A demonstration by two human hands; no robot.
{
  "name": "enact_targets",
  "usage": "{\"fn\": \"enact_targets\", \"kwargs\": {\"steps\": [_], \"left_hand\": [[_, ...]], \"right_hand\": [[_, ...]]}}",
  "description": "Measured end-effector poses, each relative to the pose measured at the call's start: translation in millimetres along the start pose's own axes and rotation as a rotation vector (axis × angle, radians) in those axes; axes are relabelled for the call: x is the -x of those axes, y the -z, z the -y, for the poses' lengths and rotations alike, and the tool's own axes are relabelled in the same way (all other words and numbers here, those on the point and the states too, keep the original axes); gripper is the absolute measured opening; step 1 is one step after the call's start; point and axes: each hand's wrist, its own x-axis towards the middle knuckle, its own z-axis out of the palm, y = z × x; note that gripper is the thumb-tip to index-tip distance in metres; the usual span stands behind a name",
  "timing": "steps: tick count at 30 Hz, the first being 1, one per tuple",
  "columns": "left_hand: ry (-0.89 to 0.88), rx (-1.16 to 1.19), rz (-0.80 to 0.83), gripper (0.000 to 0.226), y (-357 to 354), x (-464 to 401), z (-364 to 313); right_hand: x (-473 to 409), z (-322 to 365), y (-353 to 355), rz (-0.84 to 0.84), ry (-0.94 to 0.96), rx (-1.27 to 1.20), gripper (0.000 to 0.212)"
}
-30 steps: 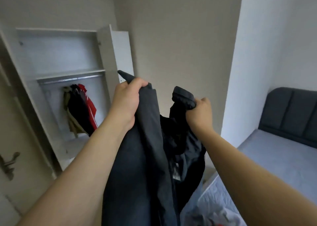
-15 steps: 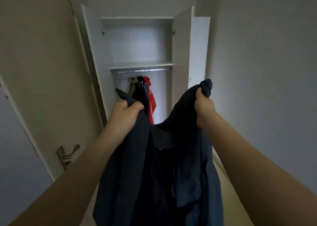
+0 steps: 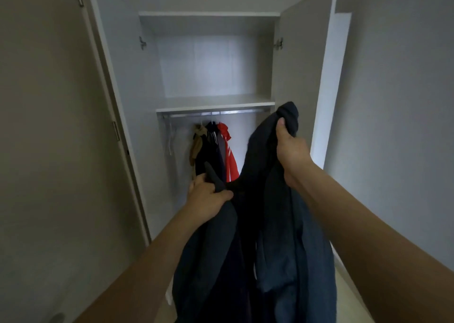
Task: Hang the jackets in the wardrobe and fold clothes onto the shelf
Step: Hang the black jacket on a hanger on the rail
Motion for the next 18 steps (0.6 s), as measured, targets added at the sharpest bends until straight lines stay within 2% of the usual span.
{"fn": "enact_targets", "kwargs": {"steps": [2,5,7,8,10,13,15,18], "left_hand": [[0.075,0.128,0.03,0.061,1,-47,14],[0.12,0.236,-0.033,0.027,8,-119,36],[0.158,0.311,-0.12,0.013,13,-164,49],[0.17,0.341,-0.168,0.011,16,-185,57],[0.189,0.352,-0.212,0.012,19,-231,68],[0.254,0.259,-0.13,0.016,19,-297,80],[0.29,0.153,-0.003,0.017,20,-339,91],[0.291,-0.011,0.212,0.017,26,-395,111]], "right_hand": [[-42,-3,-19,0.095,0.112,0.139,0.048],[-106,-10,-47,0.395,0.149,0.292,0.025],[-155,-21,-65,0.513,0.152,0.523,0.032],[-179,-28,-75,0.504,0.211,0.65,0.031],[-227,-39,-97,0.407,0.433,0.796,0.013],[-290,-51,-137,0.322,0.693,0.887,0.02],[-329,-57,-159,0.23,0.734,0.874,0.019],[-384,-69,-190,0.098,0.658,0.798,0.014]]}}
